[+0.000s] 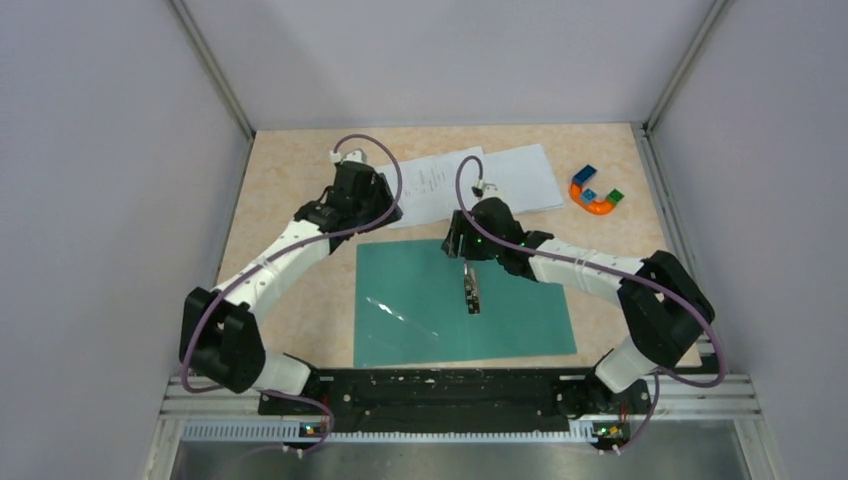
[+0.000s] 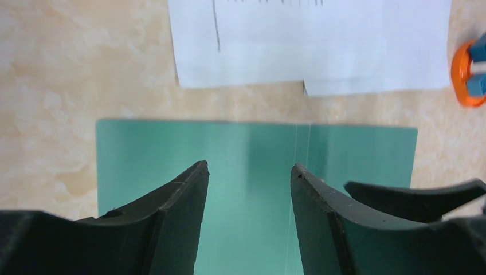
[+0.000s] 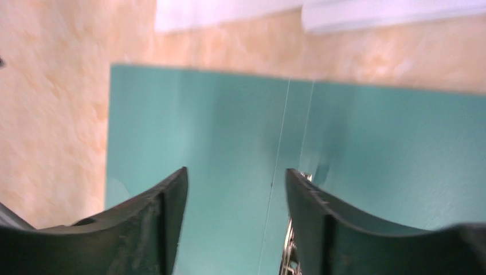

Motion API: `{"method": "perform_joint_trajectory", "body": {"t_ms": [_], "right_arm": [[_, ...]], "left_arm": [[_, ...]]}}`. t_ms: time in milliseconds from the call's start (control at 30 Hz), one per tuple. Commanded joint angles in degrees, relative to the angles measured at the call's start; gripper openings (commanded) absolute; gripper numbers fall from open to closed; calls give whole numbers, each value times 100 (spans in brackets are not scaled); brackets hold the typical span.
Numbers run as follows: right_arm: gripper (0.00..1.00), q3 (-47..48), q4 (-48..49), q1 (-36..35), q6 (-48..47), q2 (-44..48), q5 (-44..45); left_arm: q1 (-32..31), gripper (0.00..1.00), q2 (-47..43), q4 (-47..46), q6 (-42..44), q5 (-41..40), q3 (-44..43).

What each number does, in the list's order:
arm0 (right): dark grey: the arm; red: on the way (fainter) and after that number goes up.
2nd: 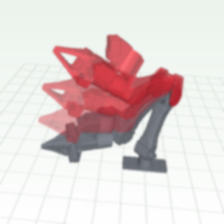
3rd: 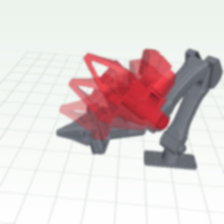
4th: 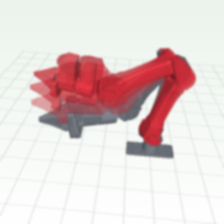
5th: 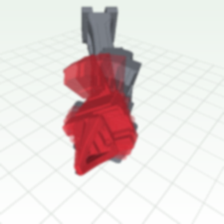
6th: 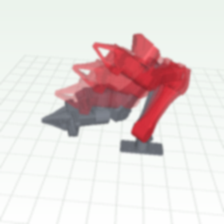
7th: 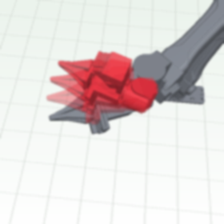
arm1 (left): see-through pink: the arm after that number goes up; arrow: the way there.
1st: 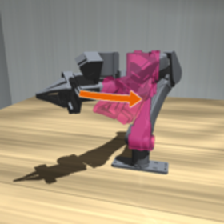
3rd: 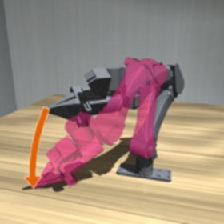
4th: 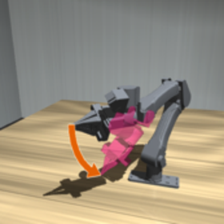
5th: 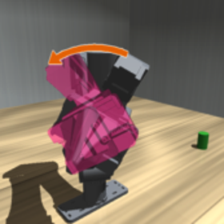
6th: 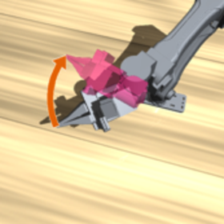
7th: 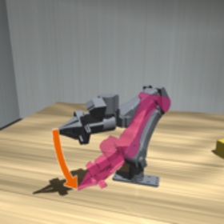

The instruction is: Put the files into the folder

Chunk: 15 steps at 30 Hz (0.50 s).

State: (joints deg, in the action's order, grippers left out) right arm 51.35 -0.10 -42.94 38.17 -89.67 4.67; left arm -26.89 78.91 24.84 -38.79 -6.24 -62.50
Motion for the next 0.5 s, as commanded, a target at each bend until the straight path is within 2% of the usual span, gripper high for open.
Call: {"method": "perform_joint_trajectory", "body": {"t_ms": [0,100,200,467], "right_arm": [[66,583,-85,828,-244,160,-128],[77,756,320,1418,-266,-15,-572],[80,1015,527,1905,-275,-375,-893],[81,1497,1524,3015,18,-1559,-1943]], "left_arm": [[539,60,642,-782,-21,412,-525],[735,58,1286,-1005,-59,513,-958],[815,54,2013,-1103,-123,587,-1354],[1033,39,3341,-840,68,817,-2273]]}}
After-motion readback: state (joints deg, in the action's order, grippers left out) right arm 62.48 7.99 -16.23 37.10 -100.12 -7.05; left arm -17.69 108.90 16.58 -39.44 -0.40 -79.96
